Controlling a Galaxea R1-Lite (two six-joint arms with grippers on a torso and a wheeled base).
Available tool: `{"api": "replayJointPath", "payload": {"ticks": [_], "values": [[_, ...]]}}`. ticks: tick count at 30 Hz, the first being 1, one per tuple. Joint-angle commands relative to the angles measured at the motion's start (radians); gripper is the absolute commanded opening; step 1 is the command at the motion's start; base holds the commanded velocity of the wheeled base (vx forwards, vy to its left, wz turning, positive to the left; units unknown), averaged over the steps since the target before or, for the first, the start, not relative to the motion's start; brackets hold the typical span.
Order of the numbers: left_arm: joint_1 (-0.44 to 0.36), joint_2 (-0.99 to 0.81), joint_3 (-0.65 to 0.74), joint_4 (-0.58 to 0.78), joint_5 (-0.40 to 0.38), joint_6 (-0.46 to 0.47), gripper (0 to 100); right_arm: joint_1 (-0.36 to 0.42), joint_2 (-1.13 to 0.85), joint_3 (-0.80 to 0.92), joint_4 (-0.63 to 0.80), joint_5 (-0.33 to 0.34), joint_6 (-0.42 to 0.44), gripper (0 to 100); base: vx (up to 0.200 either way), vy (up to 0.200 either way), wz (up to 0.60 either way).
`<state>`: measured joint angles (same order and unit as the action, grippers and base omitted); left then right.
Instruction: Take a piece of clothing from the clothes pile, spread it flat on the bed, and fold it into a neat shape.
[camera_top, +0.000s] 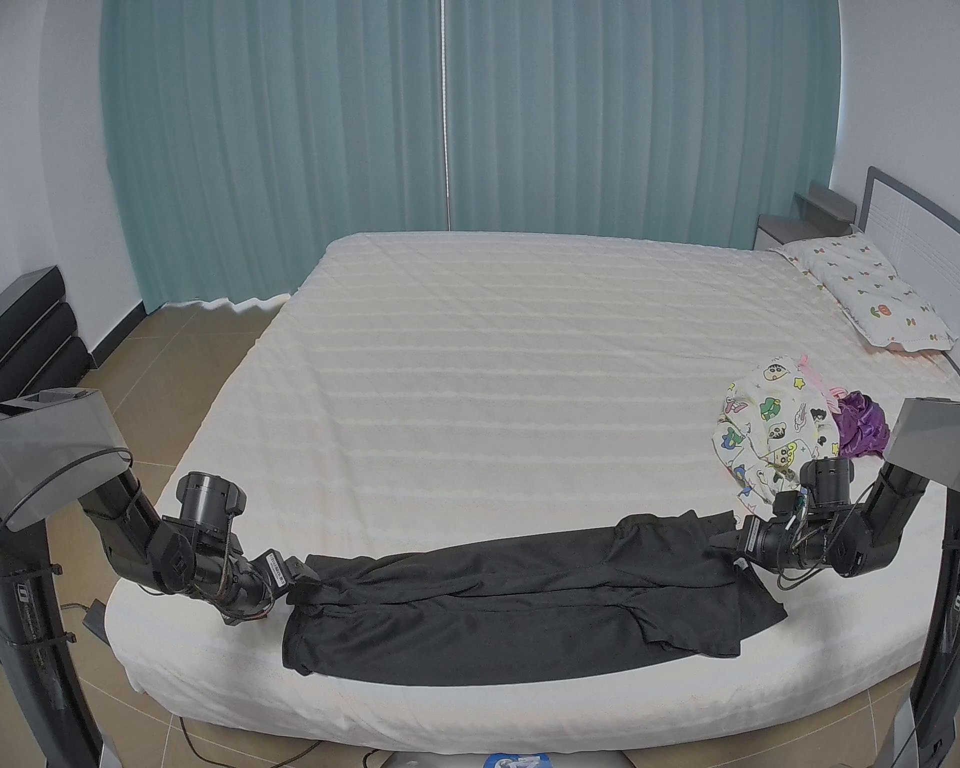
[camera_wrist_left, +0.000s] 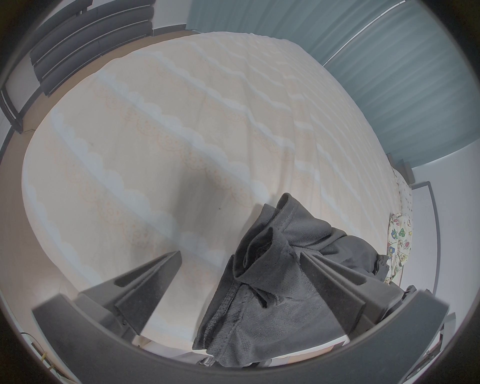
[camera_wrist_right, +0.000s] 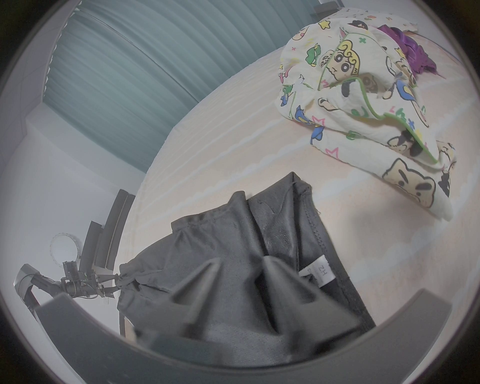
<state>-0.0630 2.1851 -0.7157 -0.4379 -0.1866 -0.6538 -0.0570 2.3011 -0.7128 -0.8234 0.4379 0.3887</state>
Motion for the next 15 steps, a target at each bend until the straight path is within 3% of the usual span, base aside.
{"api": "replayJointPath", "payload": {"ticks": [1, 5, 7, 10, 15], "values": [[0.0, -0.008, -0.002, -0.001, 0.001, -0.004, 100, -0.001, -0.008, 0.003, -0.005, -0.001, 0.006, 100, 0.0, 0.0, 0.0], [-0.008, -0.051, -0.011, 0.001, 0.004, -0.084, 100, -0.006, -0.065, 0.029, 0.0, -0.038, 0.055, 100, 0.0, 0.0, 0.0], [-0.024, -0.064, -0.037, 0.001, 0.009, -0.171, 100, 0.017, -0.1, 0.079, -0.011, -0.097, 0.144, 100, 0.0, 0.0, 0.0], [-0.035, -0.056, -0.045, 0.001, 0.015, -0.207, 100, 0.034, -0.132, 0.131, -0.042, -0.139, 0.22, 100, 0.0, 0.0, 0.0], [-0.069, -0.051, -0.047, 0.005, 0.041, -0.263, 100, 0.077, -0.15, 0.236, -0.164, -0.24, 0.429, 100, 0.0, 0.0, 0.0]]}}
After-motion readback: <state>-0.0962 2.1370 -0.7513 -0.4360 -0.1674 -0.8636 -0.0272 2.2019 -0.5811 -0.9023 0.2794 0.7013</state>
